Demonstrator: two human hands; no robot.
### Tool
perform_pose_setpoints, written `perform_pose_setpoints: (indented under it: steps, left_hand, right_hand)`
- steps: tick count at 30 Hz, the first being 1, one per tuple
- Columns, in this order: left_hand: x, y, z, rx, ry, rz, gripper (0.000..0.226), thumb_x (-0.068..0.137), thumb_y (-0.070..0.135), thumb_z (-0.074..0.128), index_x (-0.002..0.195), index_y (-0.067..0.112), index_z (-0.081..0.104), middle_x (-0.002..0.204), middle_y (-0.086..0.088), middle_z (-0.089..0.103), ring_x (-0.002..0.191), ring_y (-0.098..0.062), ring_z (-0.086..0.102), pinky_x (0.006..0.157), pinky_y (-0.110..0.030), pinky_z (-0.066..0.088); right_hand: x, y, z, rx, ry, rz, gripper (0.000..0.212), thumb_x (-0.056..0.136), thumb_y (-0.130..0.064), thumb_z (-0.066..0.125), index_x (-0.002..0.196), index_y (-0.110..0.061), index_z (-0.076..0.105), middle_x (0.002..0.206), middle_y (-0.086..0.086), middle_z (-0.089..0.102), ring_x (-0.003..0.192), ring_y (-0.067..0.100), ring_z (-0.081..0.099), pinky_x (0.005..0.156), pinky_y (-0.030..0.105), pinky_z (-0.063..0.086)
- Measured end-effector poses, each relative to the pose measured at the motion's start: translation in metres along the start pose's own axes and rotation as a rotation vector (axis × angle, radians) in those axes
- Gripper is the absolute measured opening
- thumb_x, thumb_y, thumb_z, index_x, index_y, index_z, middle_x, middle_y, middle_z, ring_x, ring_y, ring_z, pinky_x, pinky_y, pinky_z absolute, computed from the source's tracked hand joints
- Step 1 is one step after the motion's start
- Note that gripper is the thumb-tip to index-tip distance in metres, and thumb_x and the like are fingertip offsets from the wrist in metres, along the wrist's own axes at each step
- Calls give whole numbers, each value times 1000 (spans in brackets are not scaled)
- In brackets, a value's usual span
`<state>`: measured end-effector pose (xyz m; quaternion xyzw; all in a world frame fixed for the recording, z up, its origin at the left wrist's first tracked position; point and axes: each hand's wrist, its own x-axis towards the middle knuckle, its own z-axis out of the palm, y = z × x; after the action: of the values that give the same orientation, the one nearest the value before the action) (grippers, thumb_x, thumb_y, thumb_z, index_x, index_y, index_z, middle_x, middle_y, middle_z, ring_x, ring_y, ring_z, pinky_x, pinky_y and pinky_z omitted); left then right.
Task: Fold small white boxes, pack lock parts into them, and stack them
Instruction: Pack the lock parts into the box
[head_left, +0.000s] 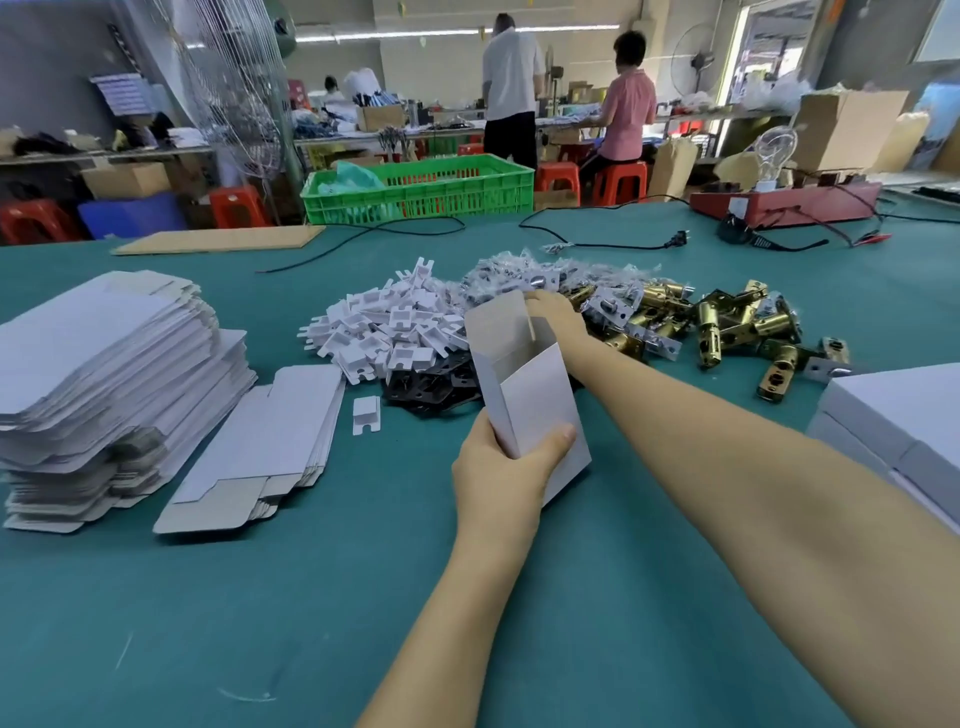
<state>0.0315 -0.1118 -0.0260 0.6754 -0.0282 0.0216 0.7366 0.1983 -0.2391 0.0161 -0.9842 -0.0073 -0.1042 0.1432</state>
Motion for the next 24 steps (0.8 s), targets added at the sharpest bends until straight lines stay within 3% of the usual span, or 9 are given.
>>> perform_pose_setpoints:
  steps: [4, 7, 10, 12, 14, 16, 19, 21, 24]
  left_hand:
    - [1, 0, 0, 27, 10, -1, 28, 76, 20, 82, 95, 32, 65, 93, 14, 73, 88, -8, 70, 84, -37, 58]
    - [0, 2, 0, 39, 13, -2, 28, 77, 20, 82, 95, 32, 65, 93, 15, 73, 88, -7, 70, 84, -37, 58]
    - [-3, 3, -1, 56, 12, 3, 29, 77, 22, 82, 96, 33, 64, 95, 15, 72, 90, -8, 69, 84, -36, 57]
    - [-4, 4, -1, 67, 6, 8, 30, 77, 22, 83, 97, 33, 63, 98, 13, 72, 92, -10, 69, 83, -35, 57]
    - [-5, 5, -1, 77, 0, 18, 30, 77, 23, 83, 97, 35, 64, 99, 13, 72, 92, -9, 69, 79, -32, 56]
    - [-6, 5, -2, 81, -13, 27, 31, 76, 23, 83, 98, 36, 64, 98, 15, 72, 91, -8, 69, 78, -31, 56]
    - [-7, 5, -3, 89, -33, 36, 33, 76, 22, 83, 100, 36, 65, 95, 18, 73, 93, -10, 69, 81, -34, 56]
    - [-6, 5, -3, 96, -35, 43, 34, 77, 22, 83, 101, 36, 65, 97, 17, 73, 95, -11, 68, 83, -36, 56]
    - [-5, 4, -3, 100, -34, 56, 34, 77, 21, 83, 101, 35, 65, 101, 15, 72, 98, -12, 67, 84, -36, 55]
  right_hand:
    - [-38, 10, -23, 240, 138, -22, 44, 94, -12, 50, 135, 3, 47, 149, 11, 36, 131, 27, 40, 104, 32, 35]
    - [-80, 24, -42, 459, 267, 58, 49, 91, -27, 63, 131, -1, 53, 140, 10, 48, 125, 24, 47, 98, 28, 35]
    - [-121, 39, -61, 996, 228, 211, 38, 88, -27, 69, 116, -4, 63, 128, 10, 58, 118, 22, 56, 104, 42, 44]
    - [-141, 48, -74, 1443, 218, 359, 24, 88, -19, 69, 103, -2, 63, 114, 11, 63, 111, 28, 62, 97, 49, 50]
    - [-155, 58, -81, 1697, 257, 446, 18, 89, -12, 67, 98, 2, 64, 101, 13, 65, 102, 33, 65, 89, 46, 55]
    - [-163, 65, -84, 1793, 306, 500, 6, 89, -2, 63, 91, 4, 63, 90, 14, 64, 92, 30, 66, 78, 39, 60]
    - [-169, 74, -78, 1798, 376, 606, 6, 87, 12, 57, 86, 6, 58, 87, 18, 62, 82, 24, 65, 68, 28, 60]
    - [-170, 83, -70, 1446, 419, 659, 3, 87, 5, 61, 90, 7, 62, 85, 15, 64, 76, 19, 63, 67, 25, 59]
    - [-171, 99, -57, 811, 494, 607, 15, 85, -12, 66, 99, -9, 63, 91, 7, 65, 76, 15, 57, 68, 29, 47]
